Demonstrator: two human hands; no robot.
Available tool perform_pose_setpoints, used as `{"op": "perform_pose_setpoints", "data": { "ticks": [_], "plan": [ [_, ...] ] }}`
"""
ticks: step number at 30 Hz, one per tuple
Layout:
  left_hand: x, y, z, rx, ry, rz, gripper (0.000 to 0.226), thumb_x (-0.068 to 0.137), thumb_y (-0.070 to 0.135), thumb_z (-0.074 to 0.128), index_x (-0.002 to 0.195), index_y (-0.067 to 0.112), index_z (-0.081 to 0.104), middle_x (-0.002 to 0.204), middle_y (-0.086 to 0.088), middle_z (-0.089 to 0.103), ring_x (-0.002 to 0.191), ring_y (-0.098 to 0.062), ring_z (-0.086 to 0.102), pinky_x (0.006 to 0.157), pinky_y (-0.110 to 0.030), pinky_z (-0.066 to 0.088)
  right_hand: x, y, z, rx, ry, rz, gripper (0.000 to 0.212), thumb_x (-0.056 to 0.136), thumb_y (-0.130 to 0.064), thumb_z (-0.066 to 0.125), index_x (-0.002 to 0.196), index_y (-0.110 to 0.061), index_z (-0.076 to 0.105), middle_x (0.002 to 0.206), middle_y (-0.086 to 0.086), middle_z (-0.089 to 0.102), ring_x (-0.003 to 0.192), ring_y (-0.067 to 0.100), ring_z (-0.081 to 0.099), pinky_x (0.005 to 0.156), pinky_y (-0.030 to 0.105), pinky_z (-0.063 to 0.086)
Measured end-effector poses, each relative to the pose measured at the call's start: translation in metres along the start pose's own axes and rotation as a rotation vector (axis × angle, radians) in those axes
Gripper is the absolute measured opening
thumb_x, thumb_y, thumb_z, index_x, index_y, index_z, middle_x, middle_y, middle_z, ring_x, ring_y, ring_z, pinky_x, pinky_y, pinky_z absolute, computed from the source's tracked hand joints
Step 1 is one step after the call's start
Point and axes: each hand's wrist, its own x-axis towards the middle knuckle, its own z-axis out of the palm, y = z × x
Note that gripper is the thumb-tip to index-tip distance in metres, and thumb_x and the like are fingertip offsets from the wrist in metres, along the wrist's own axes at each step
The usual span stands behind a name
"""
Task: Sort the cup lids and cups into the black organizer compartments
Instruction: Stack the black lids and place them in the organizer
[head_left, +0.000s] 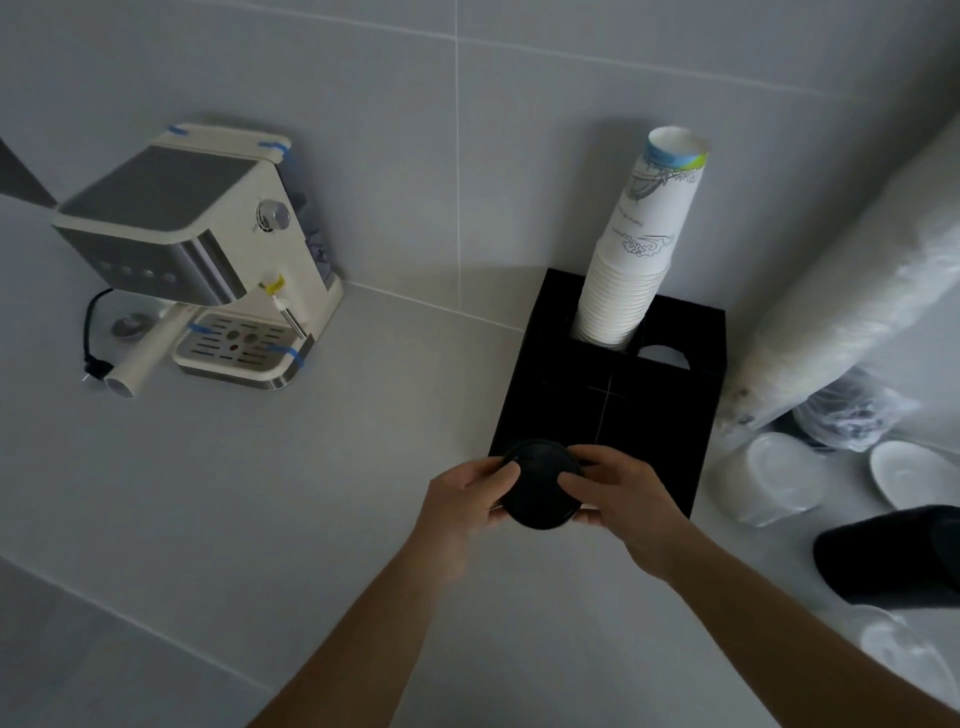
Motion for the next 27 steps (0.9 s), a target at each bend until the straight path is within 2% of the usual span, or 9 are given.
{"op": "perform_pose_setpoints", "data": {
  "ticks": [5,9,11,13,16,18,22,25,27],
  "plan": [
    [0.005,0.007,0.017,-0.090,0.071,0.004,0.010,0.087,0.015,0.068,0.096,0.013,0.071,0.101,-0.010,0.071,0.095,-0.018,0.069,0.079,-0.025,0.056,0.018,-0.021,-0.005,0.073,0.104,0.020,0.032,0.086,-0.009,0.072,0.117,-0.008,0.065,0.105,0.015,0.072,0.092,0.034,0.072,0.068,0.034,0.059],
    [0.010,0.002,0.031,-0.077,0.148,-0.032,0.028,0.088,0.013,0.066,0.116,0.010,0.064,0.098,-0.005,0.068,0.094,-0.018,0.067,0.084,-0.029,0.055,0.032,-0.032,-0.001,0.040,0.129,0.071,0.024,0.090,-0.009,0.066,0.114,-0.007,0.064,0.107,0.015,0.070,0.091,0.029,0.071,0.060,0.029,0.056],
    [0.014,0.000,0.035,-0.075,0.190,-0.036,0.031,0.088,0.011,0.065,0.118,0.008,0.063,0.097,-0.004,0.068,0.094,-0.018,0.067,0.085,-0.029,0.055,0.043,-0.033,0.003,-0.032,0.155,0.103,0.024,0.091,-0.010,0.065,0.115,-0.008,0.065,0.106,0.014,0.069,0.090,0.029,0.070,0.062,0.033,0.059],
    [0.022,-0.003,0.038,-0.028,0.217,-0.049,0.030,0.087,0.011,0.065,0.117,0.006,0.065,0.096,-0.006,0.068,0.092,-0.018,0.065,0.089,-0.031,0.054,0.056,-0.032,0.006,-0.203,0.185,0.089,0.034,0.088,-0.014,0.066,0.122,-0.013,0.063,0.106,0.012,0.069,0.092,0.030,0.069,0.074,0.043,0.062],
    [0.030,-0.001,0.043,0.061,0.188,-0.139,0.051,0.085,0.023,0.063,0.132,0.004,0.054,0.125,-0.017,0.062,0.113,-0.025,0.060,0.105,-0.039,0.044,0.067,-0.042,0.010,-0.568,0.164,0.023,0.041,0.086,-0.021,0.063,0.127,-0.017,0.061,0.113,0.009,0.068,0.101,0.028,0.065,0.084,0.035,0.056],
    [0.036,0.002,0.046,0.036,0.150,-0.215,0.057,0.086,0.028,0.060,0.138,0.007,0.048,0.141,-0.019,0.049,0.123,-0.024,0.053,0.110,-0.041,0.039,0.074,-0.051,0.012,-0.709,0.131,0.029,0.027,0.087,-0.019,0.060,0.112,-0.012,0.067,0.106,0.009,0.068,0.098,0.028,0.064,0.077,0.031,0.051],
    [0.047,0.009,0.051,-0.014,0.128,-0.276,0.054,0.094,0.029,0.051,0.145,0.015,0.039,0.148,-0.005,0.042,0.132,-0.020,0.043,0.113,-0.038,0.034,0.093,-0.056,0.014,-0.831,0.093,0.107,0.013,0.084,-0.013,0.056,0.086,-0.003,0.064,0.082,0.010,0.061,0.074,0.023,0.059,0.055,0.026,0.042],
    [0.053,0.013,0.055,0.068,0.107,-0.281,0.049,0.097,0.019,0.044,0.145,0.013,0.038,0.148,-0.008,0.040,0.122,-0.021,0.045,0.104,-0.030,0.037,0.102,-0.057,0.017,-0.912,0.040,0.095,0.031,0.089,-0.015,0.054,0.117,-0.003,0.062,0.112,0.015,0.064,0.100,0.028,0.062,0.076,0.030,0.051],
    [0.058,0.014,0.057,0.139,0.113,-0.297,0.049,0.096,0.013,0.043,0.145,0.012,0.038,0.142,-0.009,0.044,0.125,-0.025,0.045,0.101,-0.030,0.038,0.107,-0.059,0.019,-0.913,0.020,0.117,0.040,0.093,-0.016,0.052,0.131,-0.004,0.054,0.128,0.015,0.058,0.117,0.031,0.056,0.087,0.030,0.048]
  ]
}}
